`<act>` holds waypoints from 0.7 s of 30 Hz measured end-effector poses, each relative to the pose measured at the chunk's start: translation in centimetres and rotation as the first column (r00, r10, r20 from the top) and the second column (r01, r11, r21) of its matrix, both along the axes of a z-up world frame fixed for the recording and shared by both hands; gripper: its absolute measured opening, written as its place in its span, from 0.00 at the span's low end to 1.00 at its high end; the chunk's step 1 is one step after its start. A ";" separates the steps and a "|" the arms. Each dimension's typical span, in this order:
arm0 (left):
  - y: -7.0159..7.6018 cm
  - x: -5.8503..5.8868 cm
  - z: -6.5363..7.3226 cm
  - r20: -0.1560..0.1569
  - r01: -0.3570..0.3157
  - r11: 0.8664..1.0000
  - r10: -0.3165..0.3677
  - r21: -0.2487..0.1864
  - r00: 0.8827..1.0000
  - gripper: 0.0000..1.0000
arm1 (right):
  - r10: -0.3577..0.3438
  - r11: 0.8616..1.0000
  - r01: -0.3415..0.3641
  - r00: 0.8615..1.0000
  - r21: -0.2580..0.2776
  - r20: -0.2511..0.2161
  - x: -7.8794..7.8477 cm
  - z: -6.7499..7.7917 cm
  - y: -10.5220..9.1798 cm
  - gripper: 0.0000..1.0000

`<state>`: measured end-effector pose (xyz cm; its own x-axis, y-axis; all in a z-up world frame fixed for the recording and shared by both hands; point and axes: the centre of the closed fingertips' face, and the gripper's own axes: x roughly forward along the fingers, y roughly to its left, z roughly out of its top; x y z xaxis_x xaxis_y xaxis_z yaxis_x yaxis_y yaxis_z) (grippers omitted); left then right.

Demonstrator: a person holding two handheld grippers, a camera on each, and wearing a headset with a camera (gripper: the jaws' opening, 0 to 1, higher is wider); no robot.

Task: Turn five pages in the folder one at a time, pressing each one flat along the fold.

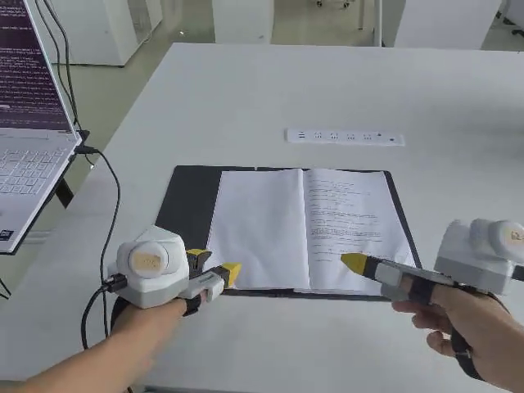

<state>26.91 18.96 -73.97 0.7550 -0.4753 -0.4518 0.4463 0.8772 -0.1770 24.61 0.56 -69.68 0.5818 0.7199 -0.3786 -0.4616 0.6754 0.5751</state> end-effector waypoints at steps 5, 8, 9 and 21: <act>0.9 -1.5 2.4 0.024 -0.014 0.999 0.014 -0.030 1.000 0.38 | -0.023 0.998 0.027 0.997 -0.059 0.069 -0.8 2.0 -2.0 0.20; 1.4 -2.6 3.6 0.018 -0.019 0.999 0.020 -0.049 1.000 0.40 | -0.057 0.995 0.064 0.994 -0.077 0.097 -1.3 2.9 -3.6 0.22; 1.5 -2.9 4.0 0.015 -0.024 0.998 0.024 -0.050 1.000 0.42 | -0.071 0.993 0.080 0.992 -0.082 0.105 -1.6 3.2 -4.4 0.23; 1.6 -6.5 7.3 0.026 0.013 1.000 -0.013 -0.015 1.000 0.62 | -0.198 0.971 0.210 0.974 -0.111 0.109 -3.7 3.4 -9.8 0.31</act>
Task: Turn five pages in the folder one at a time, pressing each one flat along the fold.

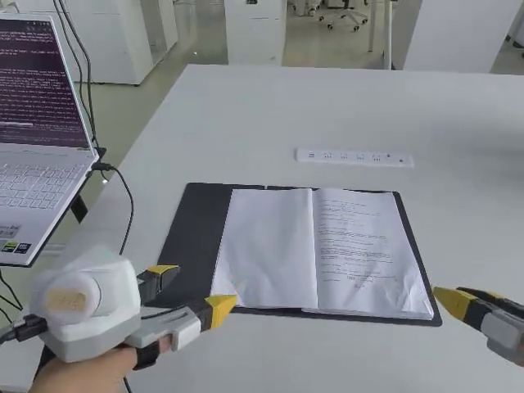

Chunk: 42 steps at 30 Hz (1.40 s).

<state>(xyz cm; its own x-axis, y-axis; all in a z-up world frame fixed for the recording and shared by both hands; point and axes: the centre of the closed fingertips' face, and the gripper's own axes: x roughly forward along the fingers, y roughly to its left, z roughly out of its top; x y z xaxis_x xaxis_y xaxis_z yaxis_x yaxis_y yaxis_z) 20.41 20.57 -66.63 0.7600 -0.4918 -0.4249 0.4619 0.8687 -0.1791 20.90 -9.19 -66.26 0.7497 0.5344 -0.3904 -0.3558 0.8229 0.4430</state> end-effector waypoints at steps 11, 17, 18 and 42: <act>0.5 -1.5 -1.4 -0.056 0.004 0.999 -0.002 0.046 0.998 0.65 | -0.011 0.999 0.010 1.000 -0.040 -0.025 -1.2 -1.5 -0.8 0.36; 0.4 -1.3 -0.9 -0.053 -0.002 1.000 0.003 0.028 0.999 0.67 | -0.035 0.999 0.035 0.999 -0.011 0.010 -0.8 -0.5 -1.0 0.36; 0.3 -1.2 -0.7 -0.050 -0.004 1.000 0.005 0.019 0.999 0.67 | -0.037 0.999 0.037 0.999 -0.009 0.015 -0.8 -0.4 -1.0 0.35; -4.7 2.1 -2.6 -0.064 0.083 0.996 -0.082 0.020 0.995 0.66 | -0.044 0.999 0.044 0.999 0.014 -0.004 0.8 -1.8 -1.5 0.34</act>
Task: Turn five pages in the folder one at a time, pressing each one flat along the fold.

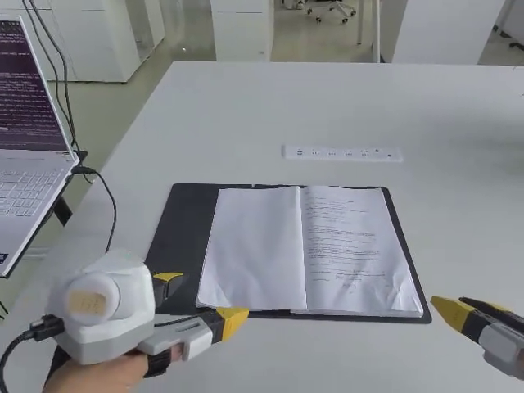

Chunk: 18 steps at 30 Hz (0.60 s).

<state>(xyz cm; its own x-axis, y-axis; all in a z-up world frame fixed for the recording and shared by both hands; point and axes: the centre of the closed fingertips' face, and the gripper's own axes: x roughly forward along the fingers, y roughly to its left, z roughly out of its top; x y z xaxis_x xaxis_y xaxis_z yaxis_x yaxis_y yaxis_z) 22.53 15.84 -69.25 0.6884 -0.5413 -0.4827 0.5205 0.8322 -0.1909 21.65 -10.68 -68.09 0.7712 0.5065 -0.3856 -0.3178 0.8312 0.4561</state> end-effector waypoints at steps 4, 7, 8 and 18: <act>-3.0 1.5 -0.9 -0.004 0.042 0.999 -0.042 0.000 0.999 0.65 | 0.010 1.000 -0.010 1.000 0.001 -0.008 0.4 -0.5 0.2 0.34; -5.2 2.4 -1.4 -0.003 0.078 0.997 -0.078 0.007 0.997 0.64 | 0.014 1.000 -0.014 1.000 0.003 -0.015 0.7 -0.9 0.2 0.34; -6.1 2.7 -1.7 -0.006 0.098 0.995 -0.098 0.013 0.995 0.64 | 0.016 1.000 -0.016 1.000 -0.002 -0.014 0.8 -1.0 0.2 0.33; -12.1 5.2 -3.7 -0.013 0.171 0.985 -0.171 0.021 0.985 0.64 | 0.036 0.999 -0.037 0.999 -0.026 -0.038 1.5 -3.0 0.0 0.33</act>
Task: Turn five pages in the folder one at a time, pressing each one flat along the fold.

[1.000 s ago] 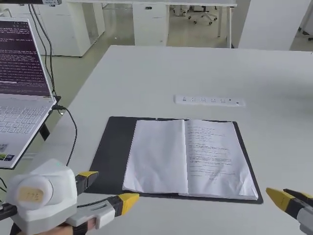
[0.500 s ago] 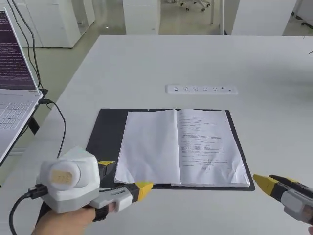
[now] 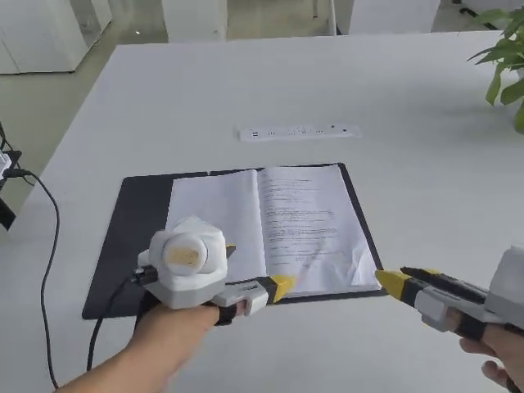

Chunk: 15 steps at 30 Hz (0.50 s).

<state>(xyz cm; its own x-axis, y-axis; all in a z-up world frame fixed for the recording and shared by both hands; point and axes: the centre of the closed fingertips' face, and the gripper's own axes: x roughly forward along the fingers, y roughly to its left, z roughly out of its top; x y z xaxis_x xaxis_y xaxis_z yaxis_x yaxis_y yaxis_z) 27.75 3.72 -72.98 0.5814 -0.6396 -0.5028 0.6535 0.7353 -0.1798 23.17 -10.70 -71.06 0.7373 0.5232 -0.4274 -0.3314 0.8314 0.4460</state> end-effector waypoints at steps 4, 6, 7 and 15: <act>-2.3 1.0 -1.3 0.005 0.023 1.000 -0.023 0.015 1.000 0.63 | 0.002 1.000 -0.002 1.000 0.000 -0.008 0.3 -1.0 -0.2 0.33; -3.3 1.5 -2.1 0.006 0.032 0.999 -0.032 0.029 0.999 0.63 | 0.003 1.000 -0.003 1.000 -0.004 -0.013 0.3 -1.3 -0.2 0.33; -3.6 1.7 -2.4 0.007 0.035 0.999 -0.035 0.039 0.999 0.63 | 0.003 1.000 -0.003 1.000 -0.004 -0.014 0.4 -1.4 -0.2 0.32; -7.0 2.7 -4.8 0.011 0.070 0.996 -0.070 0.064 0.997 0.62 | 0.002 1.000 -0.003 1.000 -0.006 -0.025 0.7 -2.3 -0.4 0.32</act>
<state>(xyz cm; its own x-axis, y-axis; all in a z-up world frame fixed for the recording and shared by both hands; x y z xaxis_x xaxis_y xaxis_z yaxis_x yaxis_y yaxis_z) 30.47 -3.28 -77.82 0.5431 -0.6459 -0.5365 0.7058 0.6973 -0.1250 23.87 -11.15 -73.35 0.7251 0.5222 -0.4490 -0.3222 0.8334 0.4490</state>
